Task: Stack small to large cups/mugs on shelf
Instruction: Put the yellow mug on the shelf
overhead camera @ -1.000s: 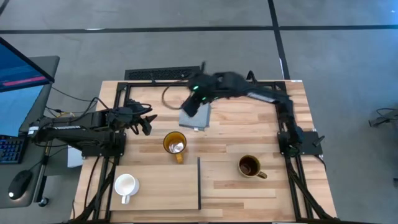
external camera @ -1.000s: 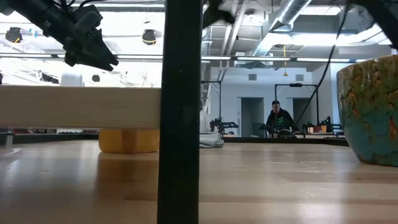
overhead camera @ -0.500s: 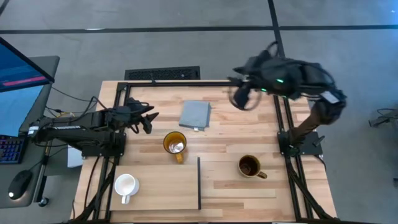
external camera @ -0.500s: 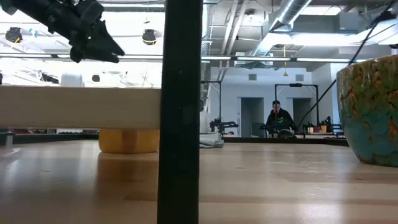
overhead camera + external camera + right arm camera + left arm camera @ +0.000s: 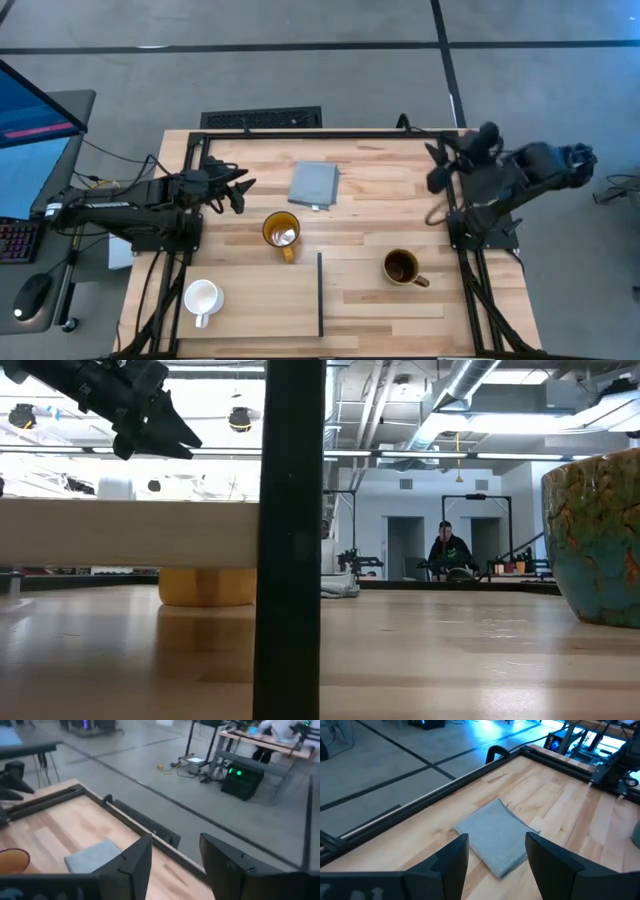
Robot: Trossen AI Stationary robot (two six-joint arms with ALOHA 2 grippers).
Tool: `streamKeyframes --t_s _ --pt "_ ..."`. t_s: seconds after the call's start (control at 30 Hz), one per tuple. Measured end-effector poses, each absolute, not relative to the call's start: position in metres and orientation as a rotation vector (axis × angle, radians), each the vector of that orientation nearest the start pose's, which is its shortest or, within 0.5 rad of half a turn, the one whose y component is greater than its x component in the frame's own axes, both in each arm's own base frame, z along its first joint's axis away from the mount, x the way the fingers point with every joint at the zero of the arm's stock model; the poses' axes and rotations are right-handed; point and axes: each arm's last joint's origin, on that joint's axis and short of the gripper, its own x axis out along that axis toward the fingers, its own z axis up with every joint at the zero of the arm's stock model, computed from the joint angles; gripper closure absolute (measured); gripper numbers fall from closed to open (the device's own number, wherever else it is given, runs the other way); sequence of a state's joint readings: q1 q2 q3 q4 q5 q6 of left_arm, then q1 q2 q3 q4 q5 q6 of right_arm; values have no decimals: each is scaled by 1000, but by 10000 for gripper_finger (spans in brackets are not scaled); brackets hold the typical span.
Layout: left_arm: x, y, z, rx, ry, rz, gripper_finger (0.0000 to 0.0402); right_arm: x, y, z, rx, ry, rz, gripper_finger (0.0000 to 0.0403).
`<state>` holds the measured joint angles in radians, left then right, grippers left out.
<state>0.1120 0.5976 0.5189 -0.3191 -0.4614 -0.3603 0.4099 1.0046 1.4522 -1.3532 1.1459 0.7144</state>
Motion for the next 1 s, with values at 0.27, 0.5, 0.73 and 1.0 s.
streamKeyframes --t_s 0.27,0.5,0.73,1.0 --pt "140 23 264 -273 298 425 215 98 33 309 142 246 -805 214" --pt "155 23 286 -267 526 365 222 95 37 249 253 128 -806 215" --pt "186 25 317 -315 718 364 225 94 36 243 266 108 -823 216" --pt "229 28 323 -384 845 359 225 94 36 243 263 106 -824 217"
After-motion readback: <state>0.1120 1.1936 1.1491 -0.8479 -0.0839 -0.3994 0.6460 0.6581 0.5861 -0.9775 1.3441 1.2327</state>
